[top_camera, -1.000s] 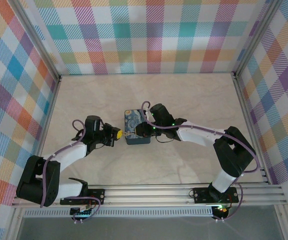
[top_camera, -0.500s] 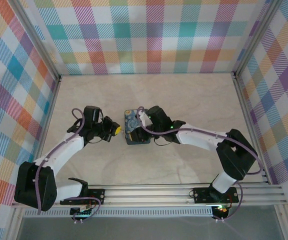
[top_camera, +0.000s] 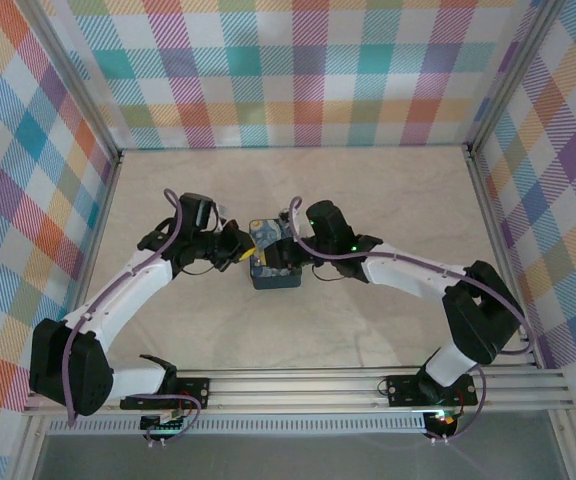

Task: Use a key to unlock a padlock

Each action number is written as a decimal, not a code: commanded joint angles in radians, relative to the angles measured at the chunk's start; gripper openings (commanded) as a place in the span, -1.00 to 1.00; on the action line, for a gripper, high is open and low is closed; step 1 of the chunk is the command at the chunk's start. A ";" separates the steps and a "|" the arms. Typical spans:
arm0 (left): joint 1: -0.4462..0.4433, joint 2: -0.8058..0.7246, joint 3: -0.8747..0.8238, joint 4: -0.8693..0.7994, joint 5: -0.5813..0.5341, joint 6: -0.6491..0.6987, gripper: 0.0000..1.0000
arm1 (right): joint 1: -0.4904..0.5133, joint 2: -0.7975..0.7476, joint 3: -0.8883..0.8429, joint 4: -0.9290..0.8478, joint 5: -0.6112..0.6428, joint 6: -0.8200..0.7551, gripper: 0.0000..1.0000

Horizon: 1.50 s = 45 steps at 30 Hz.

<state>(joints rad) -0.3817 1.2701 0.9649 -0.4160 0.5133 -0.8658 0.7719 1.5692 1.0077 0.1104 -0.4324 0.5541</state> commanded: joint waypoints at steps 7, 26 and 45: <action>-0.042 0.007 0.042 0.079 0.059 0.125 -1.00 | -0.010 -0.064 -0.041 0.097 -0.068 0.113 -0.29; -0.043 -0.011 0.017 0.167 0.090 0.084 -1.00 | -0.021 -0.049 -0.065 0.194 -0.144 0.159 -0.74; -0.016 -0.017 0.025 0.061 0.030 0.103 -0.04 | -0.056 -0.048 -0.078 0.039 -0.107 0.039 -1.00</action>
<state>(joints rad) -0.4091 1.2655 0.9714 -0.2939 0.5472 -0.7910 0.7254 1.5238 0.9131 0.2123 -0.5350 0.6636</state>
